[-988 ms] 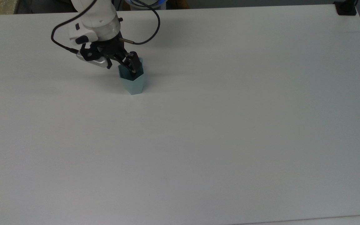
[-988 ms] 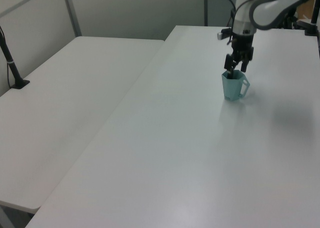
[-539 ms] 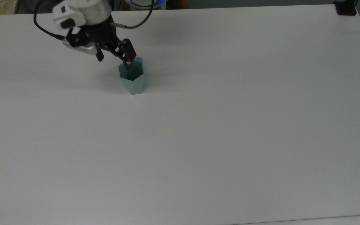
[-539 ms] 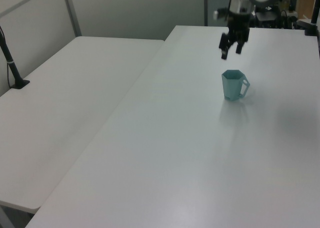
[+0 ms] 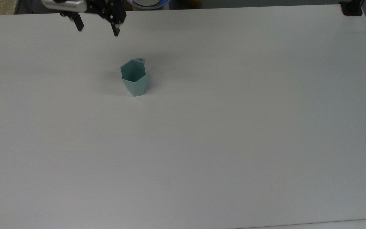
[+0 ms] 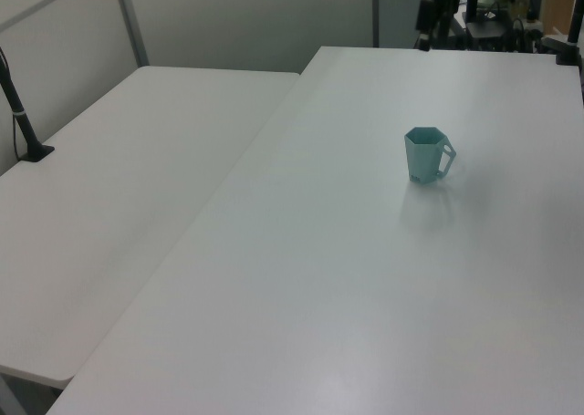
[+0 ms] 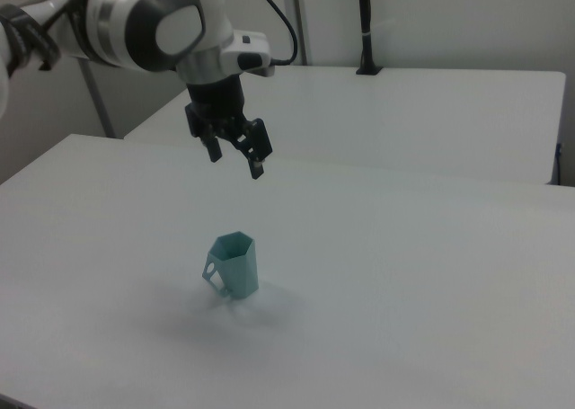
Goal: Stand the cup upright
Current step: 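Open the gripper and raise it away from the cup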
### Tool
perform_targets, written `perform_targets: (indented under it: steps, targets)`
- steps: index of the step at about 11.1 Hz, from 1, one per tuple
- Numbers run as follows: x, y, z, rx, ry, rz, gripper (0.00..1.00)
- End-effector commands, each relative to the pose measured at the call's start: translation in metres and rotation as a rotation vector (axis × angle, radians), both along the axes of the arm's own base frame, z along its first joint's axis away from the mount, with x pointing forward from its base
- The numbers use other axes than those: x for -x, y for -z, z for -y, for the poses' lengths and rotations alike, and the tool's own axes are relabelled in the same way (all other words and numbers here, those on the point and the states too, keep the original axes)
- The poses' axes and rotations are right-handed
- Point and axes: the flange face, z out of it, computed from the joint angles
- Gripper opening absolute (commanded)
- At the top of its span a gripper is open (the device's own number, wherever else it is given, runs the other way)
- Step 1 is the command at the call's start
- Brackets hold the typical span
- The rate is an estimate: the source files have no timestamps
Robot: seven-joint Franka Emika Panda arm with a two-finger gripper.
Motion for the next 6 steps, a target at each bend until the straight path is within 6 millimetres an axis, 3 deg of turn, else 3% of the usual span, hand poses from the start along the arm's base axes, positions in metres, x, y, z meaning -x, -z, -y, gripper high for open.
perform_targets:
  steps: [1, 6]
  targets:
    - [0.014, -0.023, 0.005, 0.014, -0.059, -0.034, 1.00]
    - [0.028, -0.034, 0.006, 0.010, -0.090, -0.073, 1.00]
